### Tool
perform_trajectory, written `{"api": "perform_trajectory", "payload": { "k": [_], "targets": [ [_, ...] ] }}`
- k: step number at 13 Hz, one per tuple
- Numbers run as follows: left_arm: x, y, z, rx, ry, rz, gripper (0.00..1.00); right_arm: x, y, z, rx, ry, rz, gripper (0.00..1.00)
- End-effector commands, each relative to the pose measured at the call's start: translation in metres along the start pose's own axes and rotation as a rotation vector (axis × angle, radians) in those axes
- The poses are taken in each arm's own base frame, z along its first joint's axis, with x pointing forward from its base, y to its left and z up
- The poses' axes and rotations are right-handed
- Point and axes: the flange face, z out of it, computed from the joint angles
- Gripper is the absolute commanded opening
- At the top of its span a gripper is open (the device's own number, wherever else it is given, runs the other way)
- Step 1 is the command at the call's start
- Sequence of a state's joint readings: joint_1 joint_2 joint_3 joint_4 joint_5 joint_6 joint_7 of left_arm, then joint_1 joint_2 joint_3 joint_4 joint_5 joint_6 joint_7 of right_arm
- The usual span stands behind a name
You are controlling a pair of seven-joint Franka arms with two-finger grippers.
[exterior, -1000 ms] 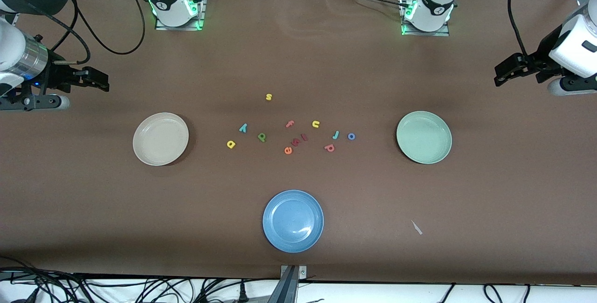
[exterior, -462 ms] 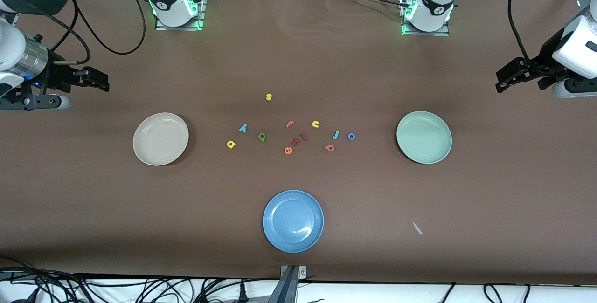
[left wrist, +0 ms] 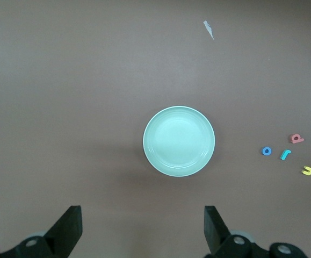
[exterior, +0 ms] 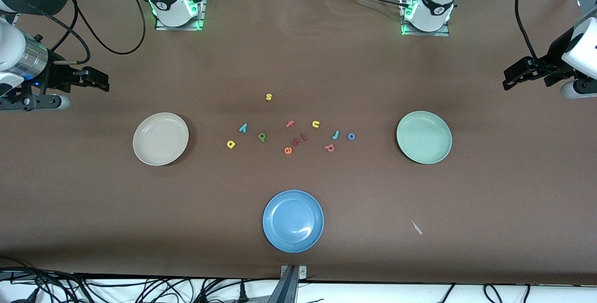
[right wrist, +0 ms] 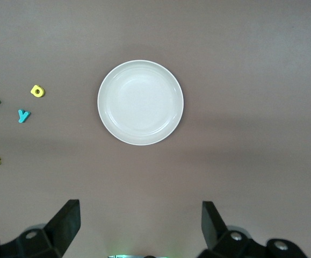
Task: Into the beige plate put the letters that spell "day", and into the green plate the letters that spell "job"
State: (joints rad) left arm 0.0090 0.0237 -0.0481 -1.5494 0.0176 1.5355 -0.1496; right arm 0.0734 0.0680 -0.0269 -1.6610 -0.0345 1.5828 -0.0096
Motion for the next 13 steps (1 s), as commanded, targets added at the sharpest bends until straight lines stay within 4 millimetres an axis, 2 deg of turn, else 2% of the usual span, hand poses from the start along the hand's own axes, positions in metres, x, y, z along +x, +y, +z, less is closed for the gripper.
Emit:
{"api": "perform_trajectory", "payload": {
  "k": [1, 5, 13],
  "targets": [
    [-0.002, 0.001, -0.006, -0.005, 0.002, 0.02, 1.0, -0.003, -0.001, -0.002, 0.016, -0.006, 0.006, 1.0],
    [0.003, 0.005, 0.001, -0.062, -0.011, 0.018, 1.0, -0.003, -0.001, -0.002, 0.016, -0.006, 0.007, 1.0],
    [0.011, -0.011, -0.002, -0.07, 0.027, -0.014, 1.0, -0.005, -0.001, 0.0, 0.016, -0.025, 0.012, 1.0]
  ]
}}
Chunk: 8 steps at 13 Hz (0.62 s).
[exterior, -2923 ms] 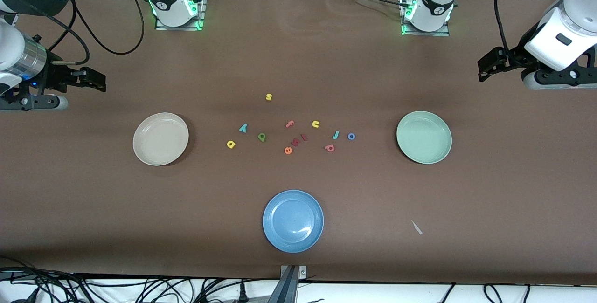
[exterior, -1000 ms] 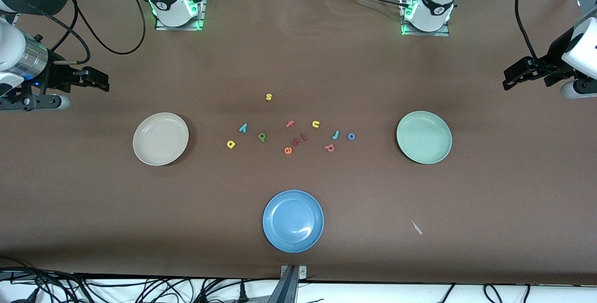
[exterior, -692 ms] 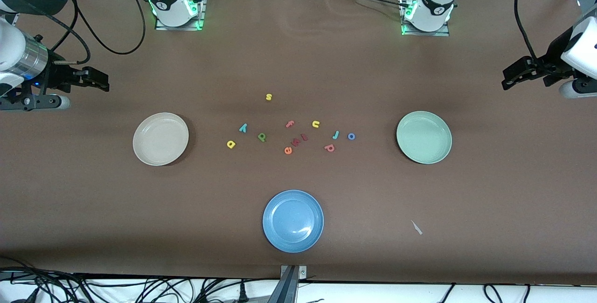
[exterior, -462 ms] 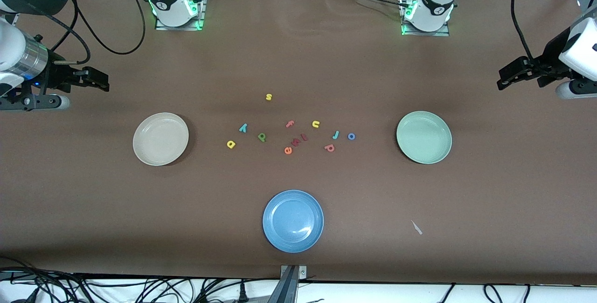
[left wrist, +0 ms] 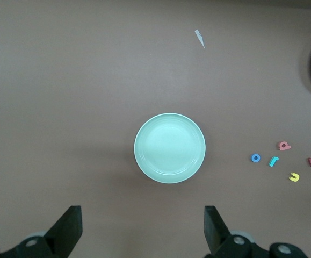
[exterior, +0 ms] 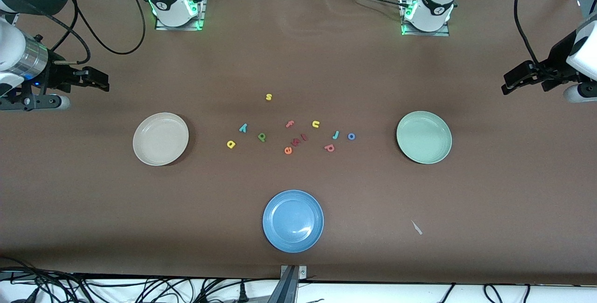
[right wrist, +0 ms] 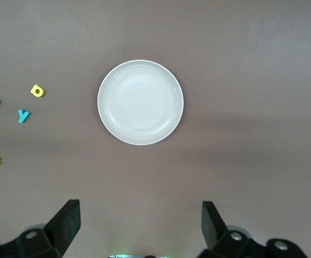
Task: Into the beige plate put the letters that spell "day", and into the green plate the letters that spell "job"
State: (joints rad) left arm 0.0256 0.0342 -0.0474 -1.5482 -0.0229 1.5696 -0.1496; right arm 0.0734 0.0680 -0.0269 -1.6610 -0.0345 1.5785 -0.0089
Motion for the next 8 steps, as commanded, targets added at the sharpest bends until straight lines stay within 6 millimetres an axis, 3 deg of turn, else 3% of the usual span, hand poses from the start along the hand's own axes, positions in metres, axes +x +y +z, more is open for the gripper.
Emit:
{"api": "perform_trajectory", "payload": {
  "k": [1, 8],
  "targets": [
    [0.007, -0.011, 0.0, -0.026, 0.002, -0.006, 1.0, -0.005, -0.002, 0.0, 0.018, -0.024, 0.006, 1.0],
    [0.008, -0.01, 0.001, -0.025, 0.002, -0.003, 1.0, -0.004, -0.023, 0.0, 0.012, -0.02, -0.03, 1.0]
  ]
}}
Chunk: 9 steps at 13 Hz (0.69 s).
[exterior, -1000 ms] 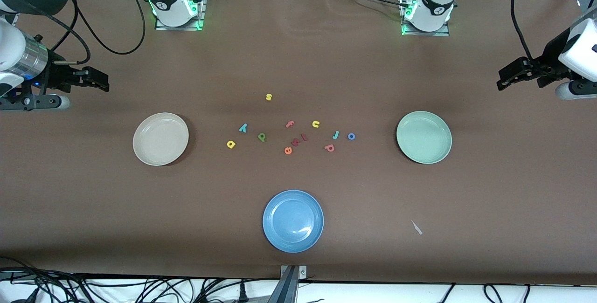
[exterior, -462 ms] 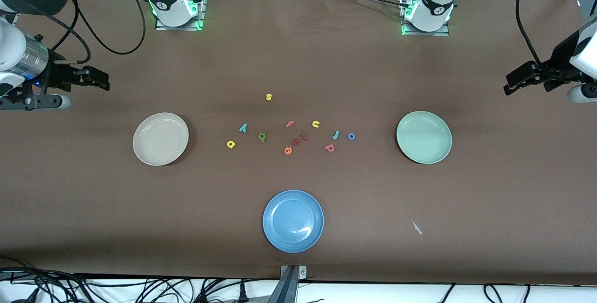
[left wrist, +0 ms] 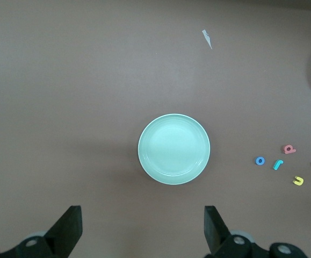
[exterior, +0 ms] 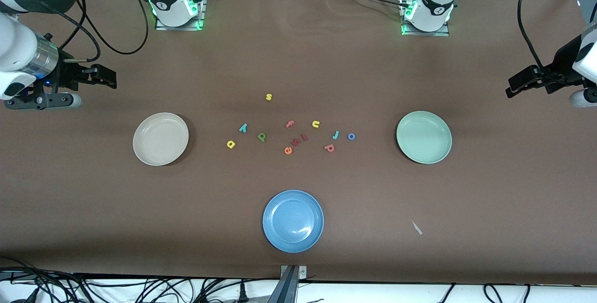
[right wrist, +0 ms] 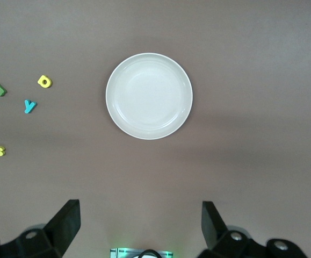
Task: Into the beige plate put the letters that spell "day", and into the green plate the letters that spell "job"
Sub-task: 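Reach both grippers down toward the scattered foam letters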
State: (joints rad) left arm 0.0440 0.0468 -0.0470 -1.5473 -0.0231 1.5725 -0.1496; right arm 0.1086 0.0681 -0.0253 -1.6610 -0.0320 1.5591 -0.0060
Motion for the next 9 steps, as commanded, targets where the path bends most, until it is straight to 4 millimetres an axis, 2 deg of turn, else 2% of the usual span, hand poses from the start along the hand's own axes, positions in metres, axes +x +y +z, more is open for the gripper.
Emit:
{"api": "perform_trajectory", "payload": {
  "k": [1, 3, 8, 9],
  "targets": [
    [0.002, 0.002, -0.006, -0.025, 0.011, 0.02, 1.0, 0.006, -0.005, 0.012, 0.014, -0.029, -0.017, 1.0],
    [0.002, 0.002, -0.006, -0.024, 0.011, 0.02, 1.0, 0.014, -0.018, 0.017, 0.009, -0.039, -0.038, 1.0],
    [0.001, 0.004, -0.005, -0.024, 0.006, 0.024, 1.0, 0.041, -0.035, 0.053, 0.003, -0.089, -0.1, 1.0],
    [0.001, 0.005, -0.005, -0.026, 0.006, 0.026, 1.0, 0.045, -0.043, 0.06, 0.0, -0.097, -0.117, 1.0]
  ]
}}
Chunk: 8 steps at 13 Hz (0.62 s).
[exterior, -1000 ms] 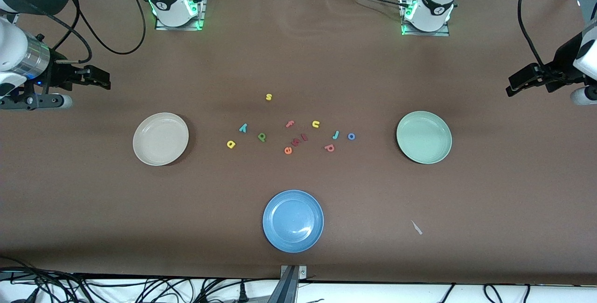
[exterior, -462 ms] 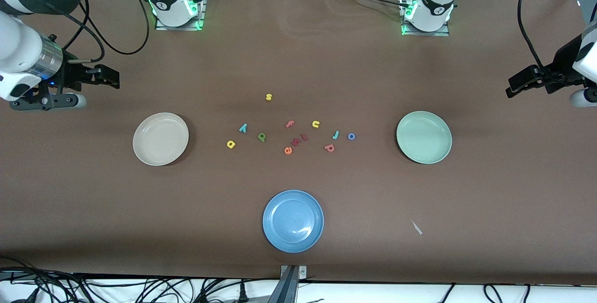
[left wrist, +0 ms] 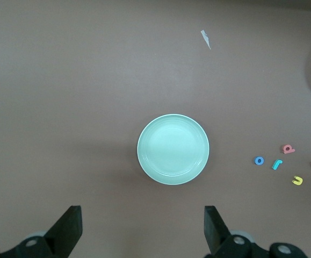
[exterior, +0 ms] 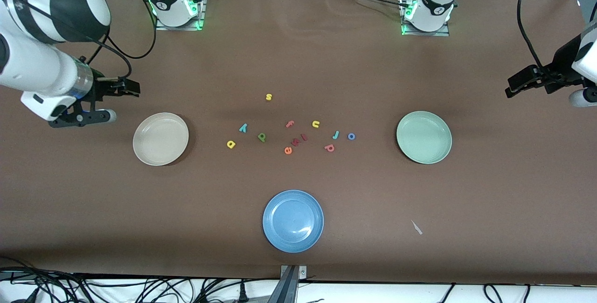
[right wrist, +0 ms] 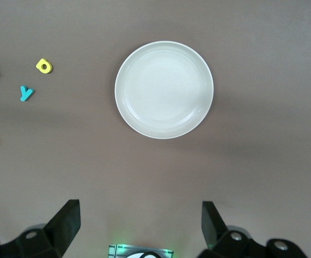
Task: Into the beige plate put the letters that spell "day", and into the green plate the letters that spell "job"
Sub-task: 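Reach both grippers down toward the scattered foam letters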
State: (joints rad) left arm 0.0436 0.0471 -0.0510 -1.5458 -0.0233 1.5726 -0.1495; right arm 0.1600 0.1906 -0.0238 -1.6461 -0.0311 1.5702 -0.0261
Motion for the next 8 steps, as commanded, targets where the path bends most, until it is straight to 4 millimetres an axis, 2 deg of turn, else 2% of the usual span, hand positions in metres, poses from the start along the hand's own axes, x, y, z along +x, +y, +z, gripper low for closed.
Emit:
{"api": "perform_trajectory", "payload": {
  "k": [1, 4, 7, 8],
  "targets": [
    [0.001, 0.004, -0.004, -0.031, 0.001, 0.023, 1.0, 0.015, -0.018, 0.005, 0.007, 0.004, -0.053, 1.0],
    [0.002, 0.01, 0.001, -0.071, -0.016, 0.021, 1.0, 0.027, -0.034, 0.016, 0.089, 0.02, -0.046, 1.0],
    [0.013, 0.024, 0.024, -0.1, -0.054, 0.036, 1.0, 0.04, -0.08, 0.028, 0.064, 0.048, 0.072, 1.0],
    [0.017, 0.039, 0.04, -0.102, -0.082, 0.058, 1.0, 0.041, -0.093, 0.029, 0.064, 0.054, 0.11, 1.0]
  ]
}}
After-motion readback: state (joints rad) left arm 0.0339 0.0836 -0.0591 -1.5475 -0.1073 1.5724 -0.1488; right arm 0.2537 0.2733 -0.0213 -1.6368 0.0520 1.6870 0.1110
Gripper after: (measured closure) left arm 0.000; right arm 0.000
